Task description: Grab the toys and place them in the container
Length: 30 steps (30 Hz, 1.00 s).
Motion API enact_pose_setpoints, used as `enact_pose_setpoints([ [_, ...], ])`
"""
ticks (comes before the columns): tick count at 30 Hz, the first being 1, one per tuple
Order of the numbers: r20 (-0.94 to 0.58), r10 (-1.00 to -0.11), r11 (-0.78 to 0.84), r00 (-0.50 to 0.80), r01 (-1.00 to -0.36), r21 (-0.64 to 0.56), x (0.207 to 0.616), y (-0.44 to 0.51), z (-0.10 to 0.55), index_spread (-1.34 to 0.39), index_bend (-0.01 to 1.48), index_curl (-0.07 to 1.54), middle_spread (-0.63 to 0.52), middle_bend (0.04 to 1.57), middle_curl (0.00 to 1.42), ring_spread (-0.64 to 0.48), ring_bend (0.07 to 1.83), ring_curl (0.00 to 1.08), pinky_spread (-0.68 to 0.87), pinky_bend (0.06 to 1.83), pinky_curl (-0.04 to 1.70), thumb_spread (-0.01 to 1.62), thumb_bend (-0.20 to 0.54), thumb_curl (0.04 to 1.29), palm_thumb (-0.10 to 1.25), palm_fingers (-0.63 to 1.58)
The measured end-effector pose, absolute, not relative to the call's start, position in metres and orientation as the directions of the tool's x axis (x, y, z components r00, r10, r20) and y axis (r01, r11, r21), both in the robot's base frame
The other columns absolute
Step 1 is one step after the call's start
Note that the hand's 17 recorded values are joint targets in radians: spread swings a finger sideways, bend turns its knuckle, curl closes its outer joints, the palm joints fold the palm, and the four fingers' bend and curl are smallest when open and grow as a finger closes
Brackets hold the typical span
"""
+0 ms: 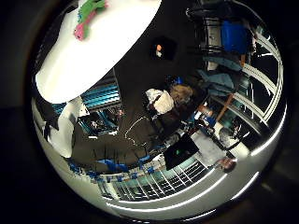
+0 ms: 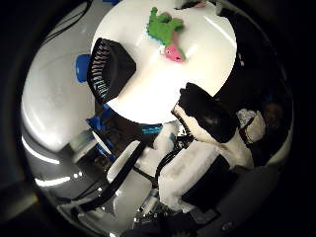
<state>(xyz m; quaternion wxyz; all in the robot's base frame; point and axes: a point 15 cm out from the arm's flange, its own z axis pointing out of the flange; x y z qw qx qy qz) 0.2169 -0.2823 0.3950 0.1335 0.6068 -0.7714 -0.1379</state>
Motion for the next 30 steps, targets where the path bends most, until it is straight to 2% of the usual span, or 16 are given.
enact_pose_setpoints([
  [5, 0.06, -0.966, 0.258, -0.252, -0.909, 0.327, 0.235, -0.312, 0.4, -0.41, 0.18, 0.32, -0.11, 0.29, 0.35, 0.09, 0.44, 0.14, 0.41, 0.35, 0.23, 1.41, -0.015, 0.19, 0.57, 0.36],
  [12, 0.123, -0.958, 0.28, -0.259, -0.935, 0.218, 0.262, -0.345, 0.411, -0.4, 0.17, 0.32, -0.09, 0.26, 0.34, 0.13, 0.39, 0.15, 0.41, 0.34, 0.24, 1.37, -0.012, 0.21, 0.54, 0.35],
  [18, 0.155, -0.946, 0.299, -0.286, -0.952, 0.068, 0.295, -0.368, 0.42, -0.4, 0.16, 0.31, -0.08, 0.24, 0.35, 0.14, 0.39, 0.16, 0.41, 0.35, 0.24, 1.33, -0.007, 0.23, 0.57, 0.33],
  [24, 0.141, -0.938, 0.292, -0.318, -0.94, -0.178, 0.347, -0.388, 0.435, -0.39, 0.17, 0.31, -0.08, 0.24, 0.35, 0.14, 0.39, 0.18, 0.42, 0.35, 0.25, 1.31, -0.007, 0.26, 0.64, 0.33],
  [30, 0.086, -0.928, 0.342, -0.362, -0.921, -0.184, 0.354, -0.404, 0.411, -0.39, 0.16, 0.3, -0.05, 0.22, 0.35, 0.16, 0.36, 0.18, 0.43, 0.38, 0.26, 1.3, -0.018, 0.26, 0.63, 0.29],
])
